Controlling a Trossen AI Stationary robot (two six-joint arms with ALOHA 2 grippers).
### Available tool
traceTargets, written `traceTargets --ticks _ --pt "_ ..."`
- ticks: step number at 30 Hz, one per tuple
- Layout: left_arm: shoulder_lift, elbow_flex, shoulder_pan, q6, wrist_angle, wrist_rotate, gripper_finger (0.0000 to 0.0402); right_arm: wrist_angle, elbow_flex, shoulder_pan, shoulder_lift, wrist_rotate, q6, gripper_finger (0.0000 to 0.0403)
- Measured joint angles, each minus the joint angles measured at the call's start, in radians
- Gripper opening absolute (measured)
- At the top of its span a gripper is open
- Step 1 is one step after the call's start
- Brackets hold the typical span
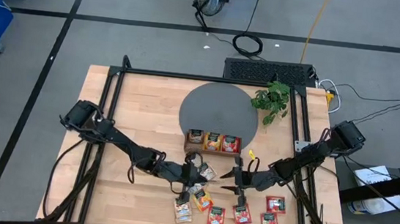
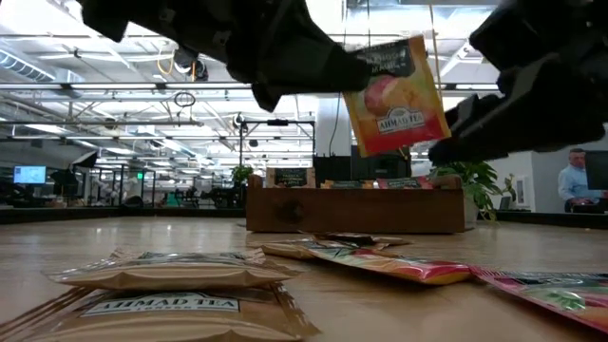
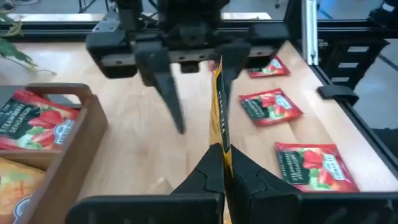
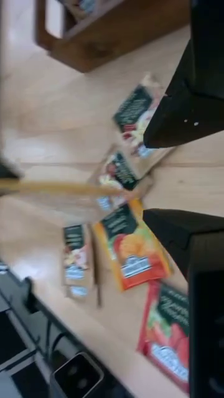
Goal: Pick & Place Tea
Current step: Put the yellow tea bag into the middle wooden organizer
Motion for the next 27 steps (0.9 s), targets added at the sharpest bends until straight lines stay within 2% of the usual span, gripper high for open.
traceTargets --ticks 6,12,16,21,27 --pt "0.0 0.0 -0.049 0.0 -0.028 -0.059 0.0002 -0.052 -0.006 -0.005 -0.033 0.001 0.014 0.0164" --pt "0.0 0.0 -0.06 -0.029 -0.049 -0.074 0.0001 0.031 -0.006 -0.005 -0.101 0.001 0.001 0.0159" --pt "0.0 0.0 -0.059 -0.039 -0.044 -0.094 0.0001 0.146 -0.006 -0.002 -0.101 0.001 -0.043 0.0161" --pt "0.0 0.0 -0.057 -0.045 -0.04 -0.103 0.0001 0.154 -0.006 -0.003 -0.099 0.001 -0.039 0.016" --pt "0.0 0.001 -0.028 -0.079 -0.007 -0.082 0.0001 0.204 0.024 -0.008 -0.035 0.0 -0.043 0.0162"
